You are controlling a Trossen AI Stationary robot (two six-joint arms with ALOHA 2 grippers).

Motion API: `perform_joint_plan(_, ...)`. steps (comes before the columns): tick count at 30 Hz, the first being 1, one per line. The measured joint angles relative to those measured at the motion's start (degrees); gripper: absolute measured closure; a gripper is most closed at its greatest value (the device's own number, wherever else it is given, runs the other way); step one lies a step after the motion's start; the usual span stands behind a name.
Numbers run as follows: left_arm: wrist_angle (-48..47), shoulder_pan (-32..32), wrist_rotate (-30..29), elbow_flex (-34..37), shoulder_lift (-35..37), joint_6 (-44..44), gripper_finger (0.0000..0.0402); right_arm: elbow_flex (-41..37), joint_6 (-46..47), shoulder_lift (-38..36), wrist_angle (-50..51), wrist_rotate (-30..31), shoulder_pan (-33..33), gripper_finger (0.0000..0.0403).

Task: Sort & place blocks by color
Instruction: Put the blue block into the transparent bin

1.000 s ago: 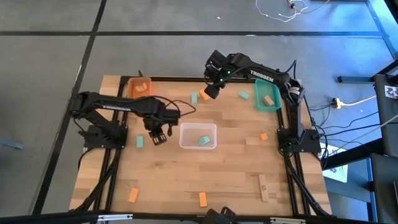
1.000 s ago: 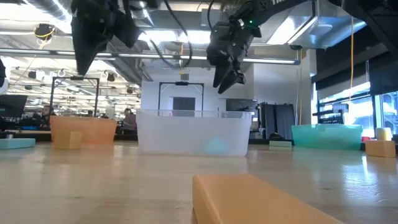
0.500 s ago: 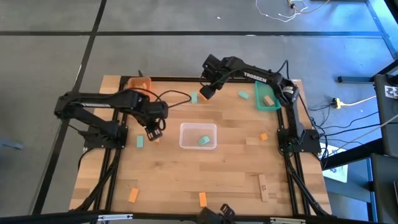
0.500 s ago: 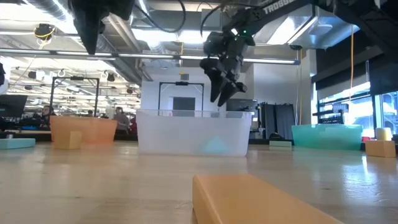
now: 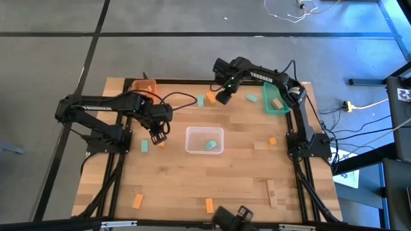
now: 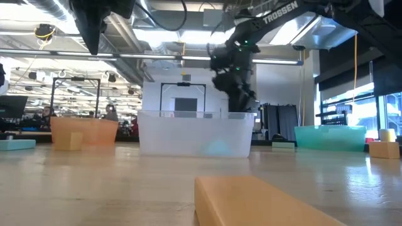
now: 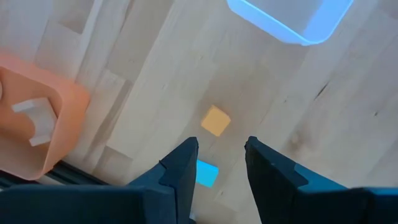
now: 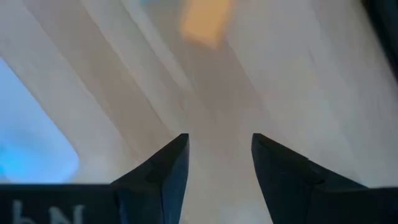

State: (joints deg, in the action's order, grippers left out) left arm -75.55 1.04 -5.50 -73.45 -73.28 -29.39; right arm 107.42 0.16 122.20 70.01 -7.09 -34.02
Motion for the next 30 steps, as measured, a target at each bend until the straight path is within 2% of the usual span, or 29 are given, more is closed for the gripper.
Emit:
perform_joint_plan(3,0.00,0.00,0.00,0.00,0.00,0.00,0.0274,0.00,0.14,-0.03,6.12,0.05,-2.35,0.0228)
perform_joint_plan(5,0.02,0.00,0.00,0.00,0.00,0.00,0.0274,0.00,0.20,-0.03,6.81,0.91,-4.02,0.0228)
perform_joint_plan(12,0.32,0.07,-1.51,0.00,0.00,-0.01,0.0274,0.00,-1.69,-0.03,8.92,10.29,-8.31,0.0228)
perform_joint_plan(21,2.78,0.07,-1.51,0.00,0.00,-0.04,0.0274,-0.68,-3.53,-0.06,11.52,10.45,-11.55,0.0228)
perform_joint_plan(30,4.93,0.07,-2.78,0.00,-0.02,-0.01,0.0274,-9.71,-6.36,-0.03,7.12,10.05,-11.95,0.0228)
